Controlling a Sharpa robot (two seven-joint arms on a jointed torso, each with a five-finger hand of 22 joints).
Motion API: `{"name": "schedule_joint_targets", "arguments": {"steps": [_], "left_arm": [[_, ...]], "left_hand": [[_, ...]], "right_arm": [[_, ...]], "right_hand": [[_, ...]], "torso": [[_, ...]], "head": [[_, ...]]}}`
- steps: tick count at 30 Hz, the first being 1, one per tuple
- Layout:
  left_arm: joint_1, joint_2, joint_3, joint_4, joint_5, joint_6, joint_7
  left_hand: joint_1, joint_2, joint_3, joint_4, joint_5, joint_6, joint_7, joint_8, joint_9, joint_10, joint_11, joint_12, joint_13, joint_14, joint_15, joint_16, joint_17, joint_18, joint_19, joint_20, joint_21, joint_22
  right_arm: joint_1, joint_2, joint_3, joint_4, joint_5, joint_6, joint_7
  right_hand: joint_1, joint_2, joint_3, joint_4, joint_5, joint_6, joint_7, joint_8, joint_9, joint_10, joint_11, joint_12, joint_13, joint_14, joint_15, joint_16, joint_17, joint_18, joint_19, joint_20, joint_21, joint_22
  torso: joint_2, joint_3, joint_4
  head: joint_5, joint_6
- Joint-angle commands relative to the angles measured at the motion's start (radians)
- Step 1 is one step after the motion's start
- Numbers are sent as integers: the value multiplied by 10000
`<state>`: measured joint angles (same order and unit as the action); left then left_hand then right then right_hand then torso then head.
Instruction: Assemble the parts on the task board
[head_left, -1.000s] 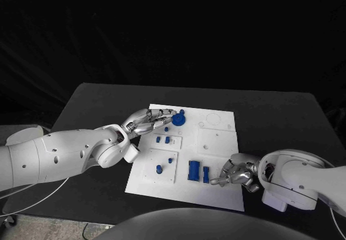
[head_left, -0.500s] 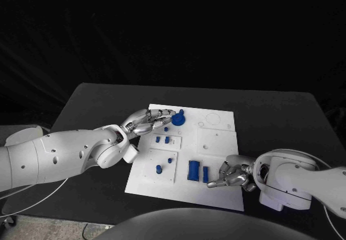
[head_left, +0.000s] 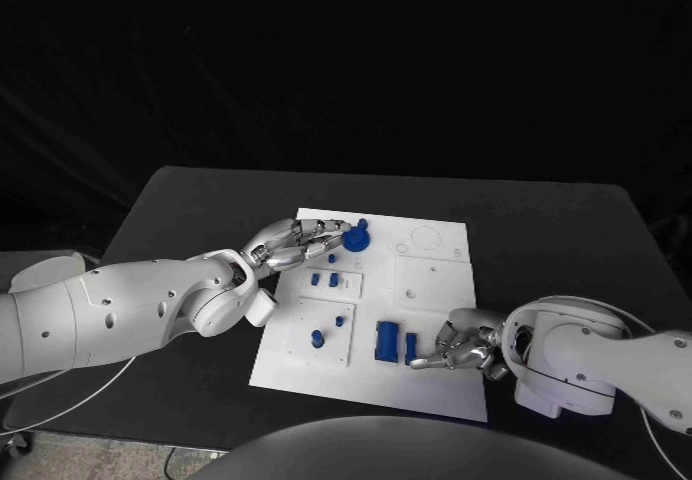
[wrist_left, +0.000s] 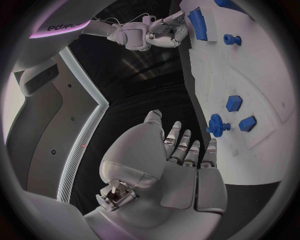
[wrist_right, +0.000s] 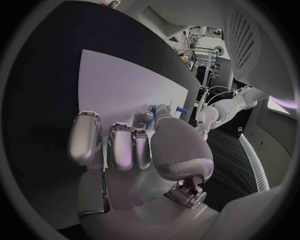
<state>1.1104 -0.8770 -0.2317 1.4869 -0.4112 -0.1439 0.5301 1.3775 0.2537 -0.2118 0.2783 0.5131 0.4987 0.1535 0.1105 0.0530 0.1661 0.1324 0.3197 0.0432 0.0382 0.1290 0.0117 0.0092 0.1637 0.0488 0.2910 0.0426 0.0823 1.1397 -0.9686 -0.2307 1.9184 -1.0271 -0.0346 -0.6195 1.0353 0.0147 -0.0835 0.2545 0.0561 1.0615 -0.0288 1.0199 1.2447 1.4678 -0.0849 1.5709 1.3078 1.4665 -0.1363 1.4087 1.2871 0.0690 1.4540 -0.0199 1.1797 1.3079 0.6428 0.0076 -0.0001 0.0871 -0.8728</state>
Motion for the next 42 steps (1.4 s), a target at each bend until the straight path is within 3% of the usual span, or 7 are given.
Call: {"name": "schedule_joint_targets", "arguments": {"steps": [1,11,16,25,31,35,42], "left_arm": [[-11,21,4,5,4,225,46],[-11,28,4,-7,4,284,1],[-14,29,4,-17,5,320,-2],[-16,27,4,-13,86,359,4],[-18,-9,4,12,99,334,48],[-17,-124,5,120,101,247,89],[45,-387,8,476,103,-5,132]], "left_hand": [[104,-12,51,-9,35,42,19,49,12,1,42,58,17,-22,62,31,17,112,72,17,48,13],[123,-4,63,-2,45,98,25,67,19,12,45,69,19,-7,69,37,21,110,79,18,53,18],[133,-2,69,2,48,110,27,71,21,17,48,72,20,5,78,41,24,110,82,19,56,20],[144,-2,75,4,51,134,32,79,24,21,53,73,20,14,89,45,26,109,91,20,63,29],[150,-4,77,5,50,147,35,83,25,20,56,69,19,19,95,47,27,109,97,20,68,35],[149,-36,62,22,17,141,48,82,23,15,70,57,17,13,110,44,25,104,92,22,63,22],[77,-80,6,107,-105,146,66,83,21,17,86,54,18,18,124,44,25,93,106,21,74,30]], "right_arm": [[-14,54,0,-60,-99,14,-94],[-52,275,0,-222,-104,-105,-130],[-65,343,0,-246,-129,-109,-151],[-99,387,1,-216,-227,-201,-142],[-109,217,2,-69,-241,-607,35],[-36,-98,7,147,-185,-1099,467],[706,-701,10,383,743,-2166,1679]], "right_hand": [[-11,135,14,91,-51,-40,-32,-28,20,1030,-76,-1,2630,562,-47,34,24,82,2,-48,69,1600],[61,536,64,166,35,-54,-49,-120,40,1030,-93,-1,2630,568,-60,47,39,76,23,-63,105,1611],[647,881,345,-197,713,-77,-86,-231,61,1030,-123,-1,2630,577,-88,72,73,66,49,-86,167,1627],[1073,915,518,-579,644,-86,-93,-352,61,1030,-136,-1,2630,587,-102,105,116,46,83,-103,268,1653],[930,538,254,-638,33,-498,-67,-1067,-308,1030,-114,-1,2630,584,-87,106,112,44,83,-94,275,1652],[437,99,-248,-364,-68,-1191,-46,-2185,-954,1030,-102,-1,2630,583,-80,111,117,38,91,-95,310,1661],[20,-42,-953,198,-59,-1121,1,-2898,-1547,1030,-62,-1,2630,586,-51,121,130,21,109,-68,395,1682]], "torso": [[6,-1,2],[0,0,5],[0,1,3],[5,2,4],[-9,6,-6],[-28,1,-19],[-131,7,-13]], "head": [[-23,2],[2,2],[8,2],[27,2],[73,2],[77,2],[69,2]]}}
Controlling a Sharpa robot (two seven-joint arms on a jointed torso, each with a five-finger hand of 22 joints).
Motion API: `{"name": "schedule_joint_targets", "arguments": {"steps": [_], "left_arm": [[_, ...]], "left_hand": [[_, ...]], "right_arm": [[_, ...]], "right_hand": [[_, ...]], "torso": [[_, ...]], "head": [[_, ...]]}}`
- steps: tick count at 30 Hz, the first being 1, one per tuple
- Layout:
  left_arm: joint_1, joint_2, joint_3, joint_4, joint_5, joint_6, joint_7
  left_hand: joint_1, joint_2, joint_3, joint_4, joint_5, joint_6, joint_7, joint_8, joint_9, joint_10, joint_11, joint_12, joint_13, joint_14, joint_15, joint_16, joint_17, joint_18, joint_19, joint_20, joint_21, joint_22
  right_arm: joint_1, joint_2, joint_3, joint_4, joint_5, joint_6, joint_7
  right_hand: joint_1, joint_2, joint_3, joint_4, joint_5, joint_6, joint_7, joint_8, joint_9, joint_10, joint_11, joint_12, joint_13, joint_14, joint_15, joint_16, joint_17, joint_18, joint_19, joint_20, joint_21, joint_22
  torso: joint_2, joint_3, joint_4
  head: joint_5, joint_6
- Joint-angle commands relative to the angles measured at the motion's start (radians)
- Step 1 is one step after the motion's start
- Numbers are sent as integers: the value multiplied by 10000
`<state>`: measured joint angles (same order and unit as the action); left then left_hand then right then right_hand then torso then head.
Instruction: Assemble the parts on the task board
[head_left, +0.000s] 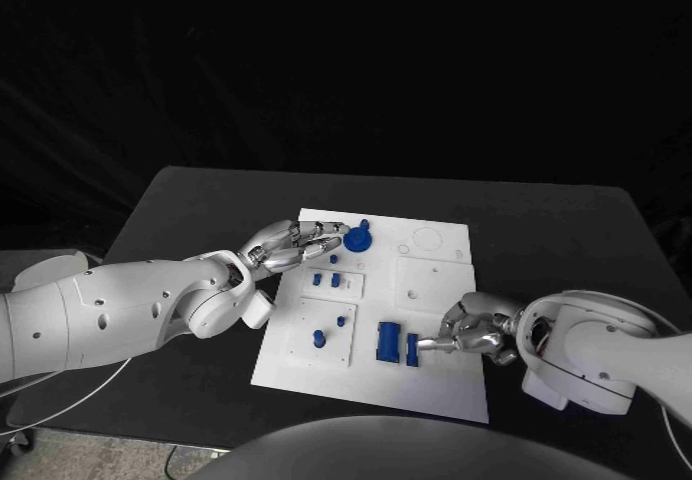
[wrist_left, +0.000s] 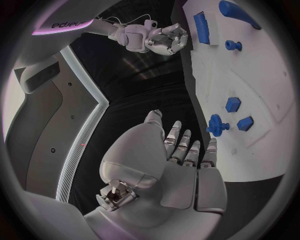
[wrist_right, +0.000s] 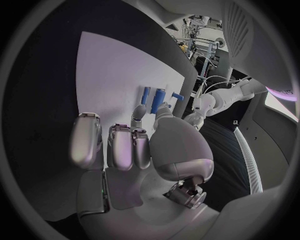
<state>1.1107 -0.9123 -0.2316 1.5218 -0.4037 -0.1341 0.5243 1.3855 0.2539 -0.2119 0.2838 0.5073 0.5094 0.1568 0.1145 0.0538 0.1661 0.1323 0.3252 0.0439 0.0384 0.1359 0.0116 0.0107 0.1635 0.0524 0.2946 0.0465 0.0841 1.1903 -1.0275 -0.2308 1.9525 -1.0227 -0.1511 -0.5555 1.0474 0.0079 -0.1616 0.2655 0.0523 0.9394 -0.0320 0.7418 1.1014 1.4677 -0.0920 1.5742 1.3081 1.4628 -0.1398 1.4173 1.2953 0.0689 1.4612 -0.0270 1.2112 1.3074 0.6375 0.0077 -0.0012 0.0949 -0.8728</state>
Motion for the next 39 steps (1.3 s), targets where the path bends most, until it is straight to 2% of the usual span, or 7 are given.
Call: {"name": "schedule_joint_targets", "arguments": {"steps": [1,10,19,22,29,38,39], "left_arm": [[69,-64,8,182,28,-123,185],[334,-176,12,587,33,-558,403],[404,-19,13,658,34,-1102,865],[408,47,13,645,34,-1282,1001],[405,142,10,607,150,-1627,1181],[394,186,8,545,178,-1665,1078],[393,151,4,549,127,-1546,876]], "left_hand": [[-3,-81,7,52,-47,39,33,43,13,18,86,-2,11,17,55,44,10,94,70,-14,36,11],[-700,-100,-365,93,-708,-198,-80,-34,-13,-7,-6,-66,4,-39,-66,15,-6,92,18,-52,6,-57],[-1600,-203,-908,88,-2210,-3031,-1689,-895,-279,-775,-425,-1240,-117,-384,-312,-116,-107,135,-348,-300,-273,-477],[-1826,-301,-1034,86,-2451,-3765,-2512,-962,-344,-990,-1304,-1700,-170,-384,-401,-116,-107,152,-392,-562,-316,-548],[-2337,-542,-1202,84,-3036,-4982,-4139,-1119,-511,-1515,-2202,-2777,-324,-384,-532,-116,-107,144,-429,-775,-361,-629],[-2758,-751,-1149,88,-3671,-5094,-4456,-1145,-538,-1655,-2062,-3096,-394,-384,-474,-116,-107,141,-444,-639,-381,-668],[-6011,-1288,-177,-795,-4059,-5094,-3586,-1145,-538,-1661,-1323,-3252,-439,-384,-1359,-116,-107,-490,-524,-1385,-465,-841]], "right_arm": [[327,-173,10,52,945,-1148,1227],[904,-421,8,-74,3027,-2865,3706],[933,-294,3,-910,4587,-3971,6886],[842,-242,1,-1172,5499,-3694,7750],[587,-136,-1,-1659,6316,-3095,8672],[401,-74,-2,-1877,6461,-2764,8838],[432,-94,-5,-1839,6157,-3085,8362]], "right_hand": [[-145,54,-256,167,-18,135,41,-180,-179,1031,12,-34,2627,628,-13,49,71,16,46,7,112,1696],[-50,793,-1094,246,654,8,735,-2705,-2626,-2096,634,-4750,-1171,-1403,591,-5317,-6465,992,-2457,511,-6426,-557],[-526,1474,-1850,248,1163,-878,2225,-5308,-5521,-5943,2489,-12786,-7649,-4707,2595,-11592,-9946,714,-5127,2092,-11198,-4339],[-415,1444,-1808,262,910,-2209,1435,-6350,-6417,-7839,3146,-14185,-8855,-6971,3364,-13152,-10897,172,-7624,2639,-11537,-5650],[-785,1370,-1563,244,283,-7076,-144,-7124,-9705,-11565,2516,-15174,-11334,-12790,3006,-13927,-12680,0,-13779,3177,-11928,-11539],[-800,1325,-1382,262,274,-7126,-61,-7117,-10107,-12034,2653,-14912,-11892,-13159,3020,-13960,-12731,21,-14022,3192,-11961,-12033],[-3667,942,-532,-607,-523,-7828,320,-7418,-11014,-12815,2086,-15742,-12232,-13543,2522,-14173,-12953,-689,-14612,2309,-12112,-12337]], "torso": [[-90,8,-6],[-71,25,-27],[-49,35,-4],[-67,26,-16],[-106,34,-18],[-71,32,-30],[-92,33,-25]], "head": [[-8,2],[-110,2],[-286,2],[-298,2],[-220,2],[-272,2],[-240,0]]}}
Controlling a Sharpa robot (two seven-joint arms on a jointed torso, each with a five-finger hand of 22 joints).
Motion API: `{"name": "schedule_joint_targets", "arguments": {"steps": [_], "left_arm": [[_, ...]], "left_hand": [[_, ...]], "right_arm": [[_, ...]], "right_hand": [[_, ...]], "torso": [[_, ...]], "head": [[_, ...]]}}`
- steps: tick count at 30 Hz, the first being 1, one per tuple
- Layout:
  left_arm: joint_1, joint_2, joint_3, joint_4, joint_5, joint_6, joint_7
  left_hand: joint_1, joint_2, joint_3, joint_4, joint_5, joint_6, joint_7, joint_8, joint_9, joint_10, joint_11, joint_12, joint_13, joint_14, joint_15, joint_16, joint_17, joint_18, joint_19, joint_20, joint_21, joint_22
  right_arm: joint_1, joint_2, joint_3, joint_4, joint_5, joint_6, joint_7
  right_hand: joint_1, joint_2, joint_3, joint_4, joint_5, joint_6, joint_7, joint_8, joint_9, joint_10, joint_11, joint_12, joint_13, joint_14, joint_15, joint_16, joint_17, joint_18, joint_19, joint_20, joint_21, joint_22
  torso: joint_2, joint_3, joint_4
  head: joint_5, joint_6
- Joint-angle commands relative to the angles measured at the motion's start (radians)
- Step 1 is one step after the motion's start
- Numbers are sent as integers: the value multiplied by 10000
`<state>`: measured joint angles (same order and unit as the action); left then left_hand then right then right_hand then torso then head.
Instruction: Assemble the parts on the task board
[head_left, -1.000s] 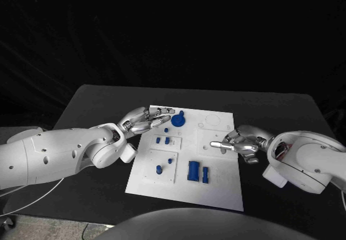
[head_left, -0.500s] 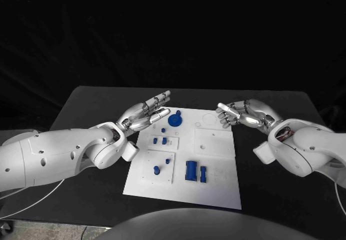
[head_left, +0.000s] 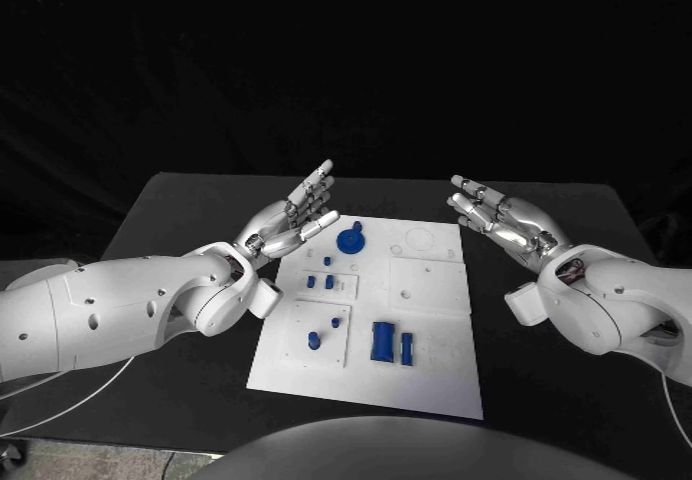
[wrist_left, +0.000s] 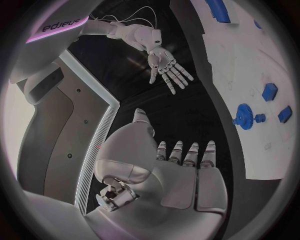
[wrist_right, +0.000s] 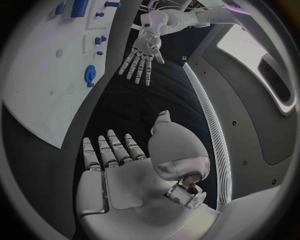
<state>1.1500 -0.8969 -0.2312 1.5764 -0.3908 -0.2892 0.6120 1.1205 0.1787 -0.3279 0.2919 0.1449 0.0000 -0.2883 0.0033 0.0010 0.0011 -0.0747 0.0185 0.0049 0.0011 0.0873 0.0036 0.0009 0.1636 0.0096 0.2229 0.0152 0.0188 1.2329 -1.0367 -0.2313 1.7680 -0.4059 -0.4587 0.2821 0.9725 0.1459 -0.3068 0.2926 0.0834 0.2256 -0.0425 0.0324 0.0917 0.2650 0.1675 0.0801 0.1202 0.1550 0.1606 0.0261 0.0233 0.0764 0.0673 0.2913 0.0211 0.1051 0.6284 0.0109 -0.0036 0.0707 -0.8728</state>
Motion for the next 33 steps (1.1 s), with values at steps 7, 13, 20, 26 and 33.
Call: {"name": "schedule_joint_targets", "arguments": {"steps": [7,13,20,26,33], "left_arm": [[-119,136,275,-5,464,-567,-110],[-401,467,927,-24,1567,-1925,-369],[-801,937,1853,-51,3133,-3853,-738],[-978,1144,2262,-62,3824,-4703,-900],[-1000,1169,2312,-64,3908,-4808,-920]], "left_hand": [[-8948,-1787,3279,-2919,-1449,0,2883,-33,-10,-11,747,-185,-49,-11,-873,-36,-9,-1636,-96,-2229,-152,-188],[-10445,-1787,3279,-2919,-1449,0,2883,-33,-10,-11,747,-185,-49,-11,-873,-36,-9,-1636,-96,-2229,-152,-188],[-11205,-1787,3279,-2919,-1449,0,2883,-33,-10,-11,747,-185,-49,-11,-873,-36,-9,-1636,-96,-2229,-152,-188],[-11205,-1787,3279,-2919,-1449,0,2883,-33,-10,-11,747,-185,-49,-11,-873,-36,-9,-1636,-96,-2229,-152,-188],[-11205,-1787,3279,-2919,-1449,0,2883,-33,-10,-11,747,-185,-49,-11,-873,-36,-9,-1636,-96,-2229,-152,-188]], "right_arm": [[-253,359,325,-274,561,-446,323],[-864,1216,1097,-936,1918,-1481,1121],[-1591,2233,2012,-1722,3529,-2709,2068],[-1827,2563,2310,-1977,4053,-3108,2376],[-1829,2567,2313,-1980,4059,-3113,2379]], "right_hand": [[-7850,-1459,3068,-2926,-834,-2256,425,-324,-917,-2650,-1675,-801,-1202,-1550,-1606,-261,-233,-764,-673,-2913,-211,-1051],[-9725,-1459,3068,-2926,-834,-2256,425,-324,-917,-2650,-1675,-801,-1202,-1550,-1606,-261,-233,-764,-673,-2913,-211,-1051],[-9725,-1459,3068,-2926,-834,-2256,425,-324,-917,-2650,-1675,-801,-1202,-1550,-1606,-261,-233,-764,-673,-2913,-211,-1051],[-9725,-1459,3068,-2926,-834,-2256,425,-324,-917,-2650,-1675,-801,-1202,-1550,-1606,-261,-233,-764,-673,-2913,-211,-1051],[-9725,-1459,3068,-2926,-834,-2256,425,-324,-917,-2650,-1675,-801,-1202,-1550,-1606,-261,-233,-764,-673,-2913,-211,-1051]], "torso": [[-89,-11,4],[-298,-39,13],[-627,-81,27],[-799,-104,35],[-842,-109,36]], "head": [[-72,286],[-248,965],[-525,2032],[-671,2590],[-707,2728]]}}
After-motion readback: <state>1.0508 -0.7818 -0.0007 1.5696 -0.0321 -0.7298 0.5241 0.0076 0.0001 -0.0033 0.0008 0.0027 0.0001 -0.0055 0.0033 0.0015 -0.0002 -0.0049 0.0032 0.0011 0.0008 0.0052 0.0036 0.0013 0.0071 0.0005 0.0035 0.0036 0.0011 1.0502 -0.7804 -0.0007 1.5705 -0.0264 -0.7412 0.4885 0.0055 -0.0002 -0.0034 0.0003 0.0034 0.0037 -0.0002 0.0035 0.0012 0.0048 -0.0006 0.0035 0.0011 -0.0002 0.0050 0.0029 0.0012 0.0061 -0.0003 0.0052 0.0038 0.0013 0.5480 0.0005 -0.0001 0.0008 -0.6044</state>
